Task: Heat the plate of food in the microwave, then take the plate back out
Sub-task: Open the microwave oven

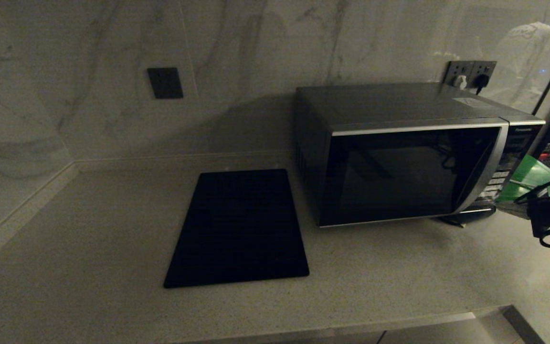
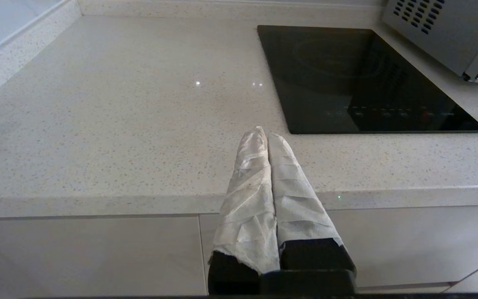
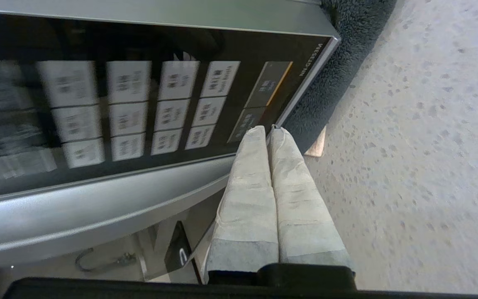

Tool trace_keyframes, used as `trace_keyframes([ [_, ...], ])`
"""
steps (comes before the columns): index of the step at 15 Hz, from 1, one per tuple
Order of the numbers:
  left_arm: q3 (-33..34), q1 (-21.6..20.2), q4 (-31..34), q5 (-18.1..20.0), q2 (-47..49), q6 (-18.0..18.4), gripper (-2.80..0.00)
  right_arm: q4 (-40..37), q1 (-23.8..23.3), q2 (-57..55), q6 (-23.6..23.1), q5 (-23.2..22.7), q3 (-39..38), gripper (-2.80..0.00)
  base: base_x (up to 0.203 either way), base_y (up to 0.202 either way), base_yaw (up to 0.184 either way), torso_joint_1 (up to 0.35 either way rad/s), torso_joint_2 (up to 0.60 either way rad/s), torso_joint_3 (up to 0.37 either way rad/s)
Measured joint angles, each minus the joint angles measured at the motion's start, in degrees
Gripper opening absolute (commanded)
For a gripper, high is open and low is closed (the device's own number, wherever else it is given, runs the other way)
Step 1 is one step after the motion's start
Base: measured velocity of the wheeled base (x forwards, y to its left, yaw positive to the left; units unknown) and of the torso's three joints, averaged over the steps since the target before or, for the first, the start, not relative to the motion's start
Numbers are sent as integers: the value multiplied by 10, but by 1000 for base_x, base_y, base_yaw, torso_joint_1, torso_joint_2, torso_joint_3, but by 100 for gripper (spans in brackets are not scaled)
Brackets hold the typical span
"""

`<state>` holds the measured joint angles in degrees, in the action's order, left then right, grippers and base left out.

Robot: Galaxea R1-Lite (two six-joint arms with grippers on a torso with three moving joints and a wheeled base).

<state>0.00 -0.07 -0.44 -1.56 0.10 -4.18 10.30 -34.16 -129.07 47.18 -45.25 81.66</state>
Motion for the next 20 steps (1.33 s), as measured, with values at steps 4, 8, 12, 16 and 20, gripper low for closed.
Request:
trace_keyframes([
  [4, 0, 0, 0, 0, 0, 0, -280, 5, 14, -19, 2, 0, 10, -280, 0, 0, 0, 0, 0, 0],
  [8, 0, 0, 0, 0, 0, 0, -280, 44, 17, -31, 29, 0, 19, -280, 0, 0, 0, 0, 0, 0],
  [12, 0, 0, 0, 0, 0, 0, -280, 47, 17, -47, 30, 1, 33, -280, 0, 0, 0, 0, 0, 0],
  [16, 0, 0, 0, 0, 0, 0, -280, 47, 17, -61, 30, 0, 47, -280, 0, 0, 0, 0, 0, 0],
  [20, 0, 0, 0, 0, 0, 0, -280, 49, 17, -69, 30, 1, 60, -280, 0, 0, 0, 0, 0, 0],
])
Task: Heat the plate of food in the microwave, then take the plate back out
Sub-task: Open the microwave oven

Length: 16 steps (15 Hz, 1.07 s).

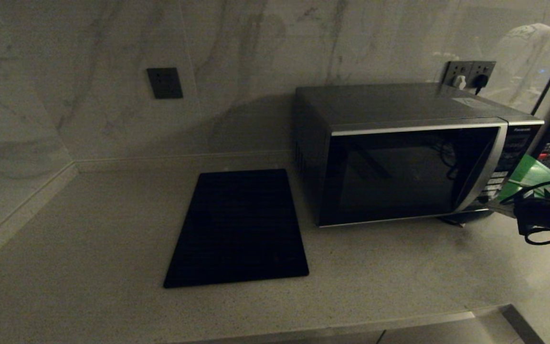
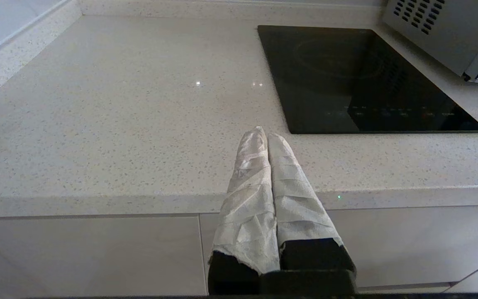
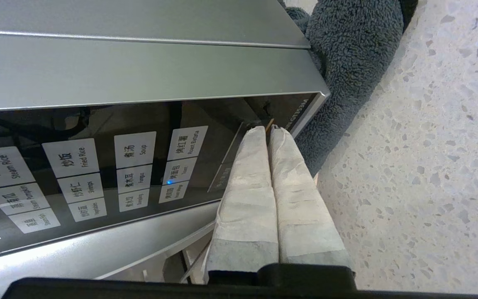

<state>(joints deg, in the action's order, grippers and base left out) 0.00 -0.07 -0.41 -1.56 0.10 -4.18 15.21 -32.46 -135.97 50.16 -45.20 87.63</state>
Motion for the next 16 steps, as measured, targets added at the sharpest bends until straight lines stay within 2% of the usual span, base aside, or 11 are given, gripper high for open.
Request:
trace_keyframes([
  [5, 0, 0, 0, 0, 0, 0, -280, 26, 10, -5, 34, 1, 1, -280, 0, 0, 0, 0, 0, 0],
  [10, 0, 0, 0, 0, 0, 0, -280, 31, 13, 2, 34, 2, -13, -280, 0, 0, 0, 0, 0, 0],
  [16, 0, 0, 0, 0, 0, 0, -280, 22, -34, 101, 28, 3, -88, -280, 0, 0, 0, 0, 0, 0],
])
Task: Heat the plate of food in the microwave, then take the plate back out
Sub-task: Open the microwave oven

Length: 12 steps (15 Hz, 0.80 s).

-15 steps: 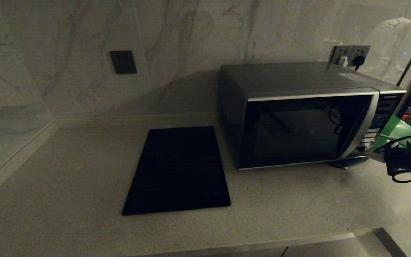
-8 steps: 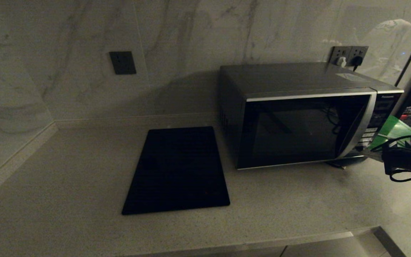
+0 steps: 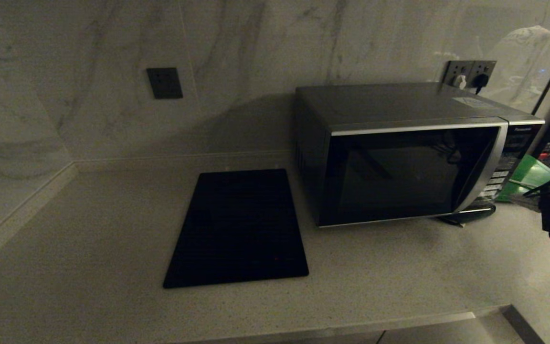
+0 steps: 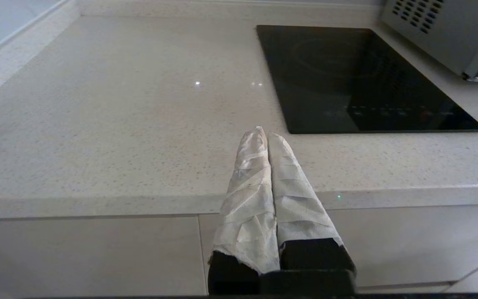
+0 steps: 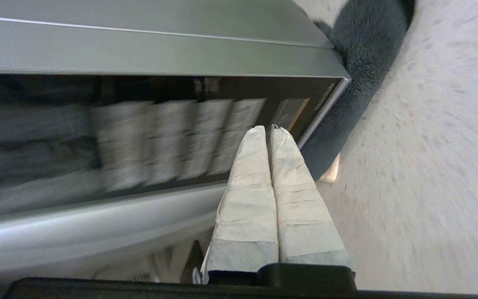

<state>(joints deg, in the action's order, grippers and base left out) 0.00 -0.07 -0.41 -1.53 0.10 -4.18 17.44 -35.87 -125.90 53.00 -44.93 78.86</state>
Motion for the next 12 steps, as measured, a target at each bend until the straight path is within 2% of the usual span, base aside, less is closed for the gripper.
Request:
trace_keyframes([
  [2, 0, 0, 0, 0, 0, 0, -280, -35, -10, 65, -15, 3, -26, -280, 0, 0, 0, 0, 0, 0],
  [5, 0, 0, 0, 0, 0, 0, -280, -115, -18, 191, -64, 20, -66, -280, 0, 0, 0, 0, 0, 0],
  [8, 0, 0, 0, 0, 0, 0, -280, -212, -3, 339, -124, 67, -108, -280, 0, 0, 0, 0, 0, 0],
  [10, 0, 0, 0, 0, 0, 0, -280, -283, 38, 434, -176, 132, -135, -280, 0, 0, 0, 0, 0, 0],
  [12, 0, 0, 0, 0, 0, 0, -280, -350, 127, 506, -216, 220, -154, -280, 0, 0, 0, 0, 0, 0],
])
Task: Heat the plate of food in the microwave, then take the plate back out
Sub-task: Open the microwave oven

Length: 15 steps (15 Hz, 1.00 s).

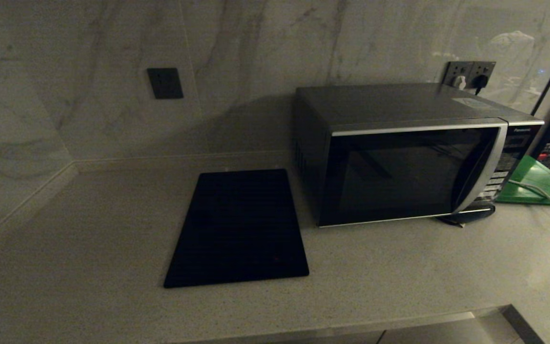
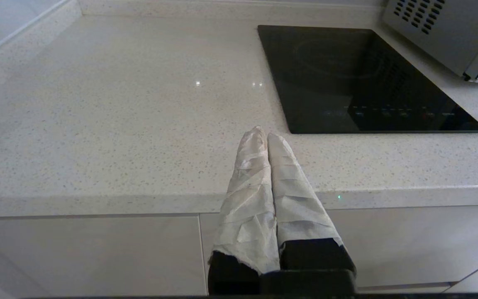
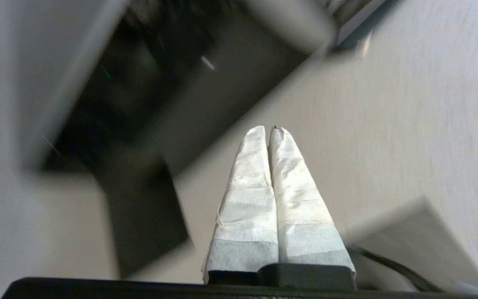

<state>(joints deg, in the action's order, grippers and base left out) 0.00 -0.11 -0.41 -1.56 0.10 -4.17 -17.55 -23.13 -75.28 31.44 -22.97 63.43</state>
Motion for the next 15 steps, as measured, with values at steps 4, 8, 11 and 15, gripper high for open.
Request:
trace_keyframes([
  [4, 0, 1, 0, 0, 0, 0, -280, -63, 218, 72, -32, 212, -14, -280, 0, 0, 0, 0, 0, 0],
  [8, 0, 0, 0, 0, 0, 0, -280, -75, 381, 41, -42, 401, 39, -280, 0, 0, 0, 0, 0, 0],
  [11, 0, 1, 0, 0, 0, 0, -280, -107, 439, -19, -42, 438, 141, -280, 0, 0, 0, 0, 0, 0],
  [15, 0, 1, 0, 0, 0, 0, -280, -149, 499, -106, -42, 484, 257, -280, 0, 0, 0, 0, 0, 0],
])
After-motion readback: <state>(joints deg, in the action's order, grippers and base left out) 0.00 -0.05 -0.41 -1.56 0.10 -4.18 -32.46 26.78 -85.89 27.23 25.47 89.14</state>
